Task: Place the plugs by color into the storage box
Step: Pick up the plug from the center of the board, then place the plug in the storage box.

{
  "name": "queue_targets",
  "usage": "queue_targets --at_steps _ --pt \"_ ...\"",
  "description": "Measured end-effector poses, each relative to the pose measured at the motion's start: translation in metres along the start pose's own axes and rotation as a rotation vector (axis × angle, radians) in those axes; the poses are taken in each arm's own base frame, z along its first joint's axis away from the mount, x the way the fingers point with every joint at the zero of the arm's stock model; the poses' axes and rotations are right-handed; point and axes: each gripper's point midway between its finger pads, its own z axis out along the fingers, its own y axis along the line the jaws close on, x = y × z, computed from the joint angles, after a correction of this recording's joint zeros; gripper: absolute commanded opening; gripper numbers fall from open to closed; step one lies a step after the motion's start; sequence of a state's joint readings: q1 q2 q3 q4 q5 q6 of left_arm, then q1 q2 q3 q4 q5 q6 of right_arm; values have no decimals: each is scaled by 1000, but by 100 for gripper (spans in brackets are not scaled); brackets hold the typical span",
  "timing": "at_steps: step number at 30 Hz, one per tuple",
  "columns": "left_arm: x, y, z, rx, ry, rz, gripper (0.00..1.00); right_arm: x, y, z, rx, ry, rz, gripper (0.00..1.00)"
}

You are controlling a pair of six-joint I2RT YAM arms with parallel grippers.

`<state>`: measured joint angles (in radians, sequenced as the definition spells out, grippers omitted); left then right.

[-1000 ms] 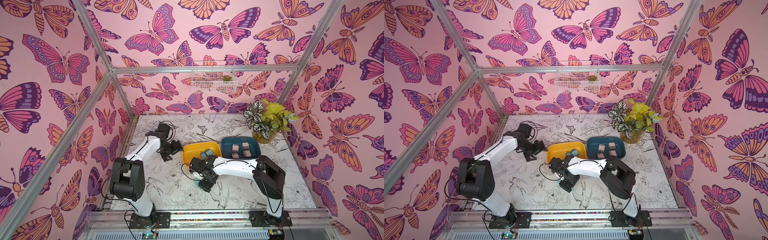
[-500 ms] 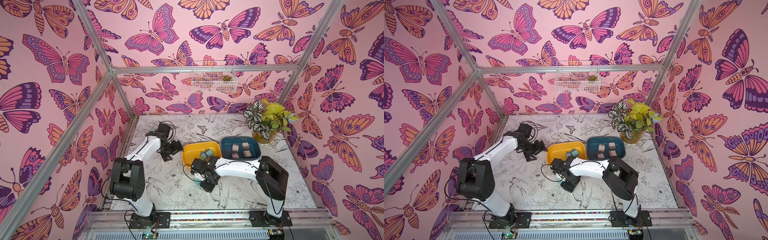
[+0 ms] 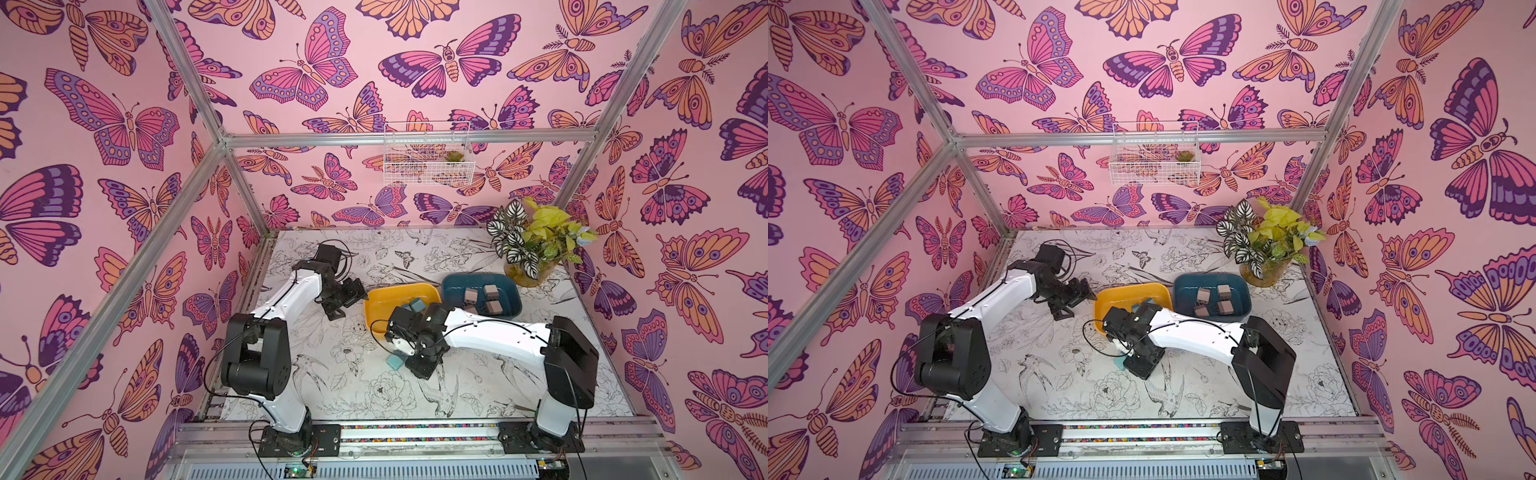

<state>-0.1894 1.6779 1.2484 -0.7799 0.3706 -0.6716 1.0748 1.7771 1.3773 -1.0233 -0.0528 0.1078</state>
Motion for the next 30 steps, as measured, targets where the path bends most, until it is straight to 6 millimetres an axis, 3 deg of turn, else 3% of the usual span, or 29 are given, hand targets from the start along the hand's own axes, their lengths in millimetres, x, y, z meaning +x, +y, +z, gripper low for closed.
queue_targets --at_steps 6,10,14,16,19,24,30 --pt "-5 -6 -4 13 -19 1 90 -20 -25 -46 8 -79 70 36" --pt "-12 -12 -8 29 -43 6 90 -47 -66 -80 18 -166 160 38" --pt "-15 -16 -10 39 -57 11 90 -78 -108 -93 30 -224 237 38" --pt "-16 -15 -10 39 -57 9 90 -93 -125 -87 31 -225 263 38" --pt "-18 -14 -11 39 -60 3 90 -106 -133 -62 15 -186 273 38" --pt "-22 -10 -14 41 -71 -11 90 -110 -124 -20 -29 -99 265 38" --pt "-24 -8 -17 44 -79 -16 90 -116 -109 -13 -44 -100 251 38"
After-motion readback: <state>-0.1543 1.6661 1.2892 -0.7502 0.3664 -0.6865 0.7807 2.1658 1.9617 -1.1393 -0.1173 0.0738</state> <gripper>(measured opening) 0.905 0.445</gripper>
